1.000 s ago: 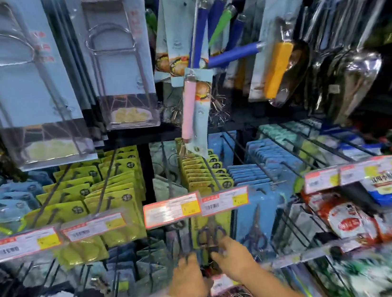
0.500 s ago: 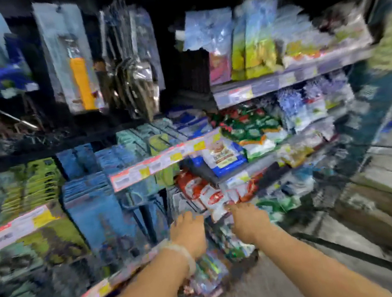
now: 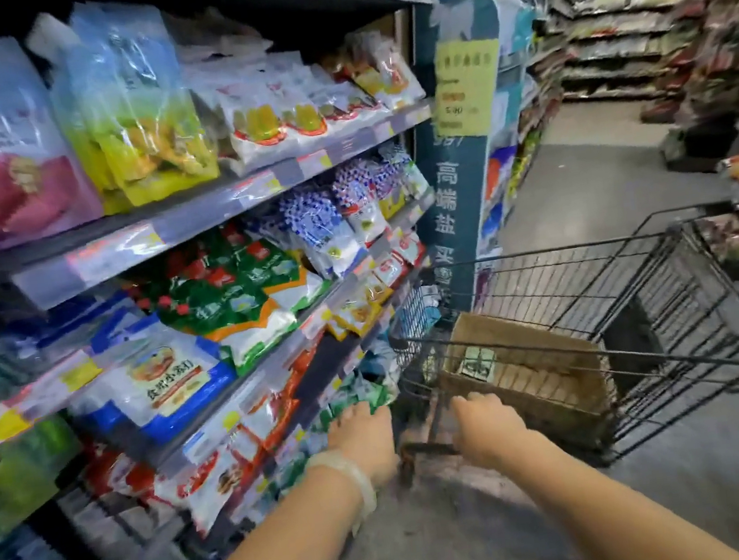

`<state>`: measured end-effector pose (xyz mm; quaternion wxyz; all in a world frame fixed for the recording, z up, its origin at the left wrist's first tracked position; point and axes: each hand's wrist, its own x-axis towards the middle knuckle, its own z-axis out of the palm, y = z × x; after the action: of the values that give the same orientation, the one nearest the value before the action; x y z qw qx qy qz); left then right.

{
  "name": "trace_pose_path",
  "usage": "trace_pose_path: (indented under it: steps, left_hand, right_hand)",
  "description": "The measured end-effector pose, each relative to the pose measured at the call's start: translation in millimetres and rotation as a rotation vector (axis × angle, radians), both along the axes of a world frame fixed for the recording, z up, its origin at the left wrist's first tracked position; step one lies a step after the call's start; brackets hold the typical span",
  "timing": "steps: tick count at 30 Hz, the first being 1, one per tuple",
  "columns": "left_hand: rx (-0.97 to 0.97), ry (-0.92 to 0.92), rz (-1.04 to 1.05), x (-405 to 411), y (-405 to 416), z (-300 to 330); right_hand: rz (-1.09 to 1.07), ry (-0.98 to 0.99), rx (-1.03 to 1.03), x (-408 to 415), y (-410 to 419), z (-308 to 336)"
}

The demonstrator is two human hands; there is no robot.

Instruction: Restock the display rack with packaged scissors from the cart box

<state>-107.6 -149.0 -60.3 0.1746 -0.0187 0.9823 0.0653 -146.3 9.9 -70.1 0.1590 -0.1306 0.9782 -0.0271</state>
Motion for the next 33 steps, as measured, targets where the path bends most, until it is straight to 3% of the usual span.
trace_pose_path:
  steps: [18,25,33]
  left_hand:
    - [0.083,-0.070,-0.239,-350.4,52.5,-33.6]
    - [0.108,-0.176,-0.260,-421.2,79.6,-91.0]
    - [0.176,-0.374,-0.065,-507.3,109.1,-175.6]
  right_hand:
    - [-0.369,-0.039,-0.042,-298.4,62.7,-20.3]
    - [-0.449,-0.200,-0.049,-385.4,102.5,-90.4]
    - [-0.434,-0.502,-0.150,-476.1,119.6,-221.8]
